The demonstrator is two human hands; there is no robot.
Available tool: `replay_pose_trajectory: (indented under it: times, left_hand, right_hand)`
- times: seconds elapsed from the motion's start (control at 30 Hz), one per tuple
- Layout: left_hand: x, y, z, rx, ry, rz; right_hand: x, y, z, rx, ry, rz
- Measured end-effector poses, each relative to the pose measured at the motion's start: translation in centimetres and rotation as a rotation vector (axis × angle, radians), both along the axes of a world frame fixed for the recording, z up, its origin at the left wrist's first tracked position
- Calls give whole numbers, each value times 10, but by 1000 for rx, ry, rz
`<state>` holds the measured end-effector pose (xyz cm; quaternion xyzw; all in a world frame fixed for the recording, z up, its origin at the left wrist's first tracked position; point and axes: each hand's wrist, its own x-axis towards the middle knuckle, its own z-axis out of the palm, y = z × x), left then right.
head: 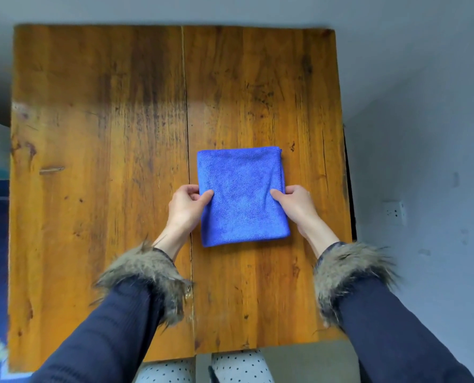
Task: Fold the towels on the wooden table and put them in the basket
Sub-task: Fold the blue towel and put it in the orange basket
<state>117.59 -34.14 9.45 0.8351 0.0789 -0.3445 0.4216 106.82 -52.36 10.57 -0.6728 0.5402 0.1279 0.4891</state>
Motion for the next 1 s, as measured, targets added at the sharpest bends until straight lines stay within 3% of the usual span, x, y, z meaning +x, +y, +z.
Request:
replay_pose_trajectory:
  times: [0.13,0.3,0.53,0.7,1.0]
  left_hand:
    - [2,-2,8,-23,118,-23]
    - [-2,8,19,-85,153,-25]
    - [-27,57,45,-343,276,264]
    - [-52,119,80,-428,198,464]
    - [-143,283,154,-490,11,823]
  right_hand:
    - [4,-3,16,265,-24,-61]
    - [4,1,22,241,-72,-30]
    - [11,19,44,324,-171,127]
    - [25,60,78,502,-168,317]
    - [36,229,148,539,-144,787]
